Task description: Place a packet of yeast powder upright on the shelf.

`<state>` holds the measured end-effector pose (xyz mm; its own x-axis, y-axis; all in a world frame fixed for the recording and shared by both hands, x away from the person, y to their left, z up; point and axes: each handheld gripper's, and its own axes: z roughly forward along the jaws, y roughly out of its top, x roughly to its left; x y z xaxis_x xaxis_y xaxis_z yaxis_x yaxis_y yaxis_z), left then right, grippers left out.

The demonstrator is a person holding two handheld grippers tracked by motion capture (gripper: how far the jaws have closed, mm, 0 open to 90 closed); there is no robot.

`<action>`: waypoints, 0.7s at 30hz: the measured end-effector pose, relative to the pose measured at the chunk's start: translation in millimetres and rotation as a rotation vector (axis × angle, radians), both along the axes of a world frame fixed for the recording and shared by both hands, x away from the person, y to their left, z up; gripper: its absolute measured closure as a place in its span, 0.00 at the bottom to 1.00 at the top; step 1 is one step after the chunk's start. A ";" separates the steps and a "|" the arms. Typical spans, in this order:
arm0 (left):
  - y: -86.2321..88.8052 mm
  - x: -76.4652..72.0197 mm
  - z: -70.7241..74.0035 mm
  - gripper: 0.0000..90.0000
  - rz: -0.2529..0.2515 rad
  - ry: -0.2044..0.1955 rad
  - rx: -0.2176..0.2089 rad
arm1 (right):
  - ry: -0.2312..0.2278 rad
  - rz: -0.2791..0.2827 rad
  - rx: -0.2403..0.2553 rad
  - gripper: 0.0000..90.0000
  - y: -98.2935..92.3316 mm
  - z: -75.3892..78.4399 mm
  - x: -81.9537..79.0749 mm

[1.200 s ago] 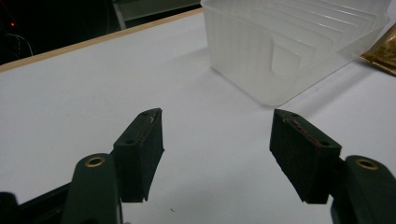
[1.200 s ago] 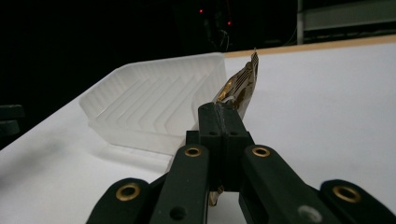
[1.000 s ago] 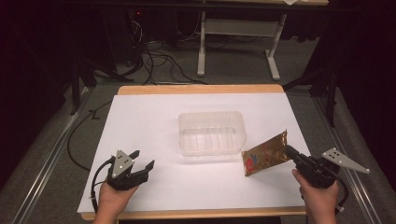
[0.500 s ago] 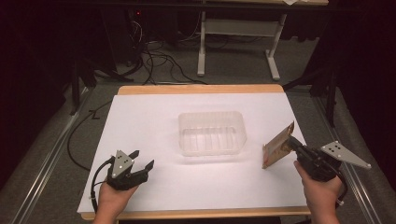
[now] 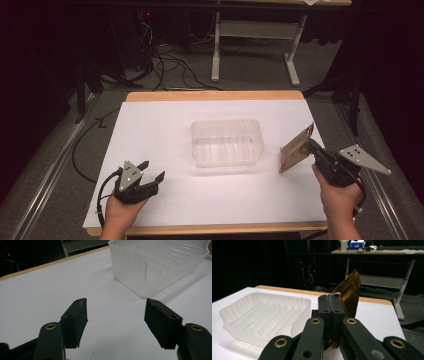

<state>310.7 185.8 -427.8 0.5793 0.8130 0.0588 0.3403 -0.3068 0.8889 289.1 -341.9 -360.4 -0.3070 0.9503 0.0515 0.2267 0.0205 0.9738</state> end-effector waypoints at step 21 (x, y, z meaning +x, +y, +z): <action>-0.7 -0.9 0.3 0.39 -0.005 -0.007 0.001 | -0.195 0.019 0.011 1.00 29.9 38.3 -8.3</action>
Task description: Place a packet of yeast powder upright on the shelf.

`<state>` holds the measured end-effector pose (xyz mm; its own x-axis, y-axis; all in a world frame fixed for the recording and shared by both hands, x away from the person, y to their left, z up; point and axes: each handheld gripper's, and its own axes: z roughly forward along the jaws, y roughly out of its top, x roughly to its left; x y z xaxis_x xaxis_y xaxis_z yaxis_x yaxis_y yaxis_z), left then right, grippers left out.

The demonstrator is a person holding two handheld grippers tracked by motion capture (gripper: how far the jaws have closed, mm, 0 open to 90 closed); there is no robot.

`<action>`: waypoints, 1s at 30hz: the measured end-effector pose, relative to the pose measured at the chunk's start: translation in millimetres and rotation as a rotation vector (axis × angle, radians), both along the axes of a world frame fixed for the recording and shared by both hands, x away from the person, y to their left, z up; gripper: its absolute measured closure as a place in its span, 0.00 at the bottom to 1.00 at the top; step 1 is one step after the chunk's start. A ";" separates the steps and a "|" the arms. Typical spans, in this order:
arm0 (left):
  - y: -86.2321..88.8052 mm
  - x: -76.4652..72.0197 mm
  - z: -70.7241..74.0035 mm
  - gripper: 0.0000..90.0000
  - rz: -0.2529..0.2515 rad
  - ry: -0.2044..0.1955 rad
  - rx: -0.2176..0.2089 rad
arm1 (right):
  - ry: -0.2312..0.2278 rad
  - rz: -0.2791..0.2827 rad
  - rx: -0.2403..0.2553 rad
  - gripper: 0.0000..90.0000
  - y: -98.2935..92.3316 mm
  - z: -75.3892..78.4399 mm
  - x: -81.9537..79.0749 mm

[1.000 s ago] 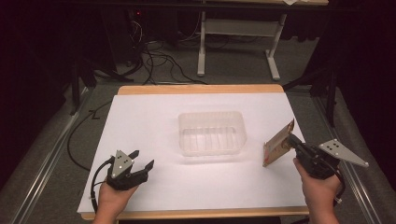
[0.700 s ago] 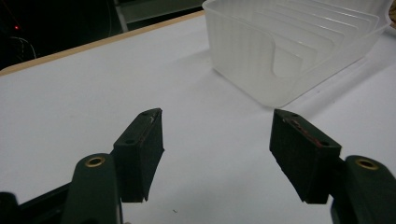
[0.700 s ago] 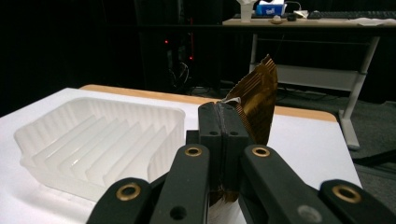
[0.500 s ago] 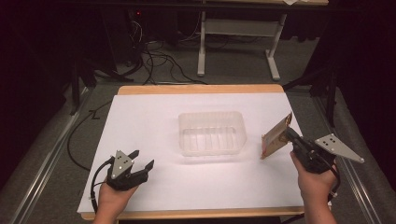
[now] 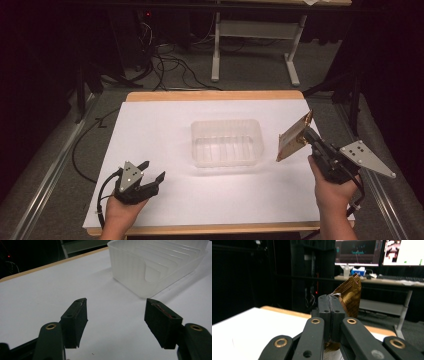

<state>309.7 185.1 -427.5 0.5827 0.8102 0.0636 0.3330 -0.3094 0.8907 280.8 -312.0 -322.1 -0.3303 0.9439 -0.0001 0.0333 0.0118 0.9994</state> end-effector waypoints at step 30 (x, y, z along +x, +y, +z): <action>2.8 -1.6 2.0 0.39 0.001 -0.006 -0.017 | -0.072 0.141 0.004 1.00 95.2 23.4 24.5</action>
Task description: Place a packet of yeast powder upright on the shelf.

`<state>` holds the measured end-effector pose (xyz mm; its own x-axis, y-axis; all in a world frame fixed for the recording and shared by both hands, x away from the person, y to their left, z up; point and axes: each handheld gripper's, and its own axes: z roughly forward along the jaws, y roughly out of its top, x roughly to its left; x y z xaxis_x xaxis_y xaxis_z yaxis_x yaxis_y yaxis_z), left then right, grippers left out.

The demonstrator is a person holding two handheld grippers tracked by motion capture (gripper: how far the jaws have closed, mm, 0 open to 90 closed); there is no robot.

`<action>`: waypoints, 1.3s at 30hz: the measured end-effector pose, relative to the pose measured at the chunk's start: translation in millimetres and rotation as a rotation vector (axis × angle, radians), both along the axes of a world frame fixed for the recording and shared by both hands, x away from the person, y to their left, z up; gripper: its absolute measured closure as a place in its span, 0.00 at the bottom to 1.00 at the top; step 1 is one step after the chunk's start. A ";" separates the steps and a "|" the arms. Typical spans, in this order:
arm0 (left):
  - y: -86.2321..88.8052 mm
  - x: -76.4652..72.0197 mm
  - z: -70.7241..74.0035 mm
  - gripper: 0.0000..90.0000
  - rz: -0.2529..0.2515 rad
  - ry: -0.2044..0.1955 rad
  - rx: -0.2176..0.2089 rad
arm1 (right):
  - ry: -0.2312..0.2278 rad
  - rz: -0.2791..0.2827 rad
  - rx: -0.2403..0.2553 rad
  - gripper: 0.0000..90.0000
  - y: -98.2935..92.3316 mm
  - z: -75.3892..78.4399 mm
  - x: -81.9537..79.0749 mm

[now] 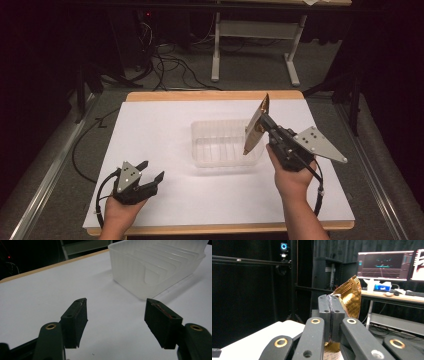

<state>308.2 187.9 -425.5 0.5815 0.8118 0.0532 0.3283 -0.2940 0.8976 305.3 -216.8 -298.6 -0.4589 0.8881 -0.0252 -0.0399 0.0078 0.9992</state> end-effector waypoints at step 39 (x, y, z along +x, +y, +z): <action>5.5 -0.6 2.6 0.39 0.007 -0.006 -0.032 | 0.066 0.107 -0.041 1.00 81.3 -15.6 42.5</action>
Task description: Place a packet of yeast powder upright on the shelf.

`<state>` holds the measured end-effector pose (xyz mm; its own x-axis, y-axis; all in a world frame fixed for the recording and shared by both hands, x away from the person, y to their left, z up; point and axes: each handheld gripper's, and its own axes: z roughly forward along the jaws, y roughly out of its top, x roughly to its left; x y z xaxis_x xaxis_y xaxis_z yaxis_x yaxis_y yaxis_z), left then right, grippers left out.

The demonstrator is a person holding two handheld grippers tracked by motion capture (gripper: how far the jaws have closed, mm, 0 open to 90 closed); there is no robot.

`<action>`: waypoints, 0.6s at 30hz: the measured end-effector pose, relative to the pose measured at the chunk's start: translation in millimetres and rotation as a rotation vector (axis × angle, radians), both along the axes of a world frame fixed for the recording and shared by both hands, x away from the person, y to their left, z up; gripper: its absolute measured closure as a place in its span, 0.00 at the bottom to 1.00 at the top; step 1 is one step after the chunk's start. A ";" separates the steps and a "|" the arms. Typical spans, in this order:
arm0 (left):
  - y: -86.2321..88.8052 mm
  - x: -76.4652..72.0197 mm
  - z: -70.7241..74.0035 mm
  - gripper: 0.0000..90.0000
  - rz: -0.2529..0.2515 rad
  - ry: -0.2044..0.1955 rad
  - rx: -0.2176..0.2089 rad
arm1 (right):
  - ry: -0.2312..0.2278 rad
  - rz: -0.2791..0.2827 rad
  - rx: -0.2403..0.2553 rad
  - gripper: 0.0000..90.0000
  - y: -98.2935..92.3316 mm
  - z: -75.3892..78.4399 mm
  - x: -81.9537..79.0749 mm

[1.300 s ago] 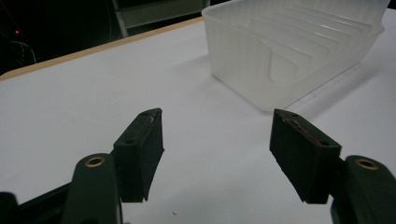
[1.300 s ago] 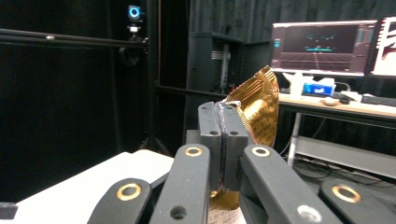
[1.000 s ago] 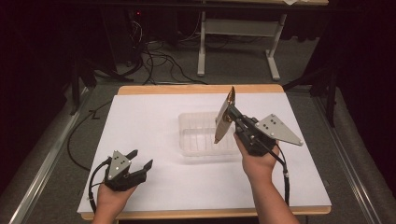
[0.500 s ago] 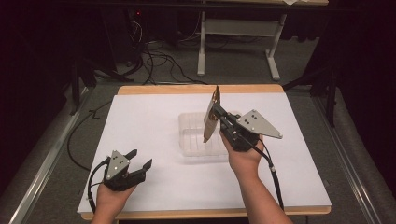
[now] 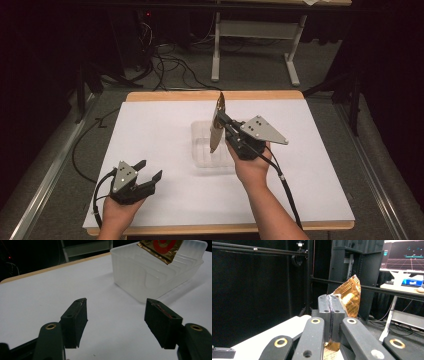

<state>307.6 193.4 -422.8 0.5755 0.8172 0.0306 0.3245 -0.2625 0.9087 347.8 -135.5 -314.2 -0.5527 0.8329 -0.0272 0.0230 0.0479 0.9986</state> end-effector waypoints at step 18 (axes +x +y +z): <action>0.0 0.0 -0.2 0.39 -0.003 0.002 -0.001 | 0.038 0.007 -0.033 1.00 17.0 -16.6 11.9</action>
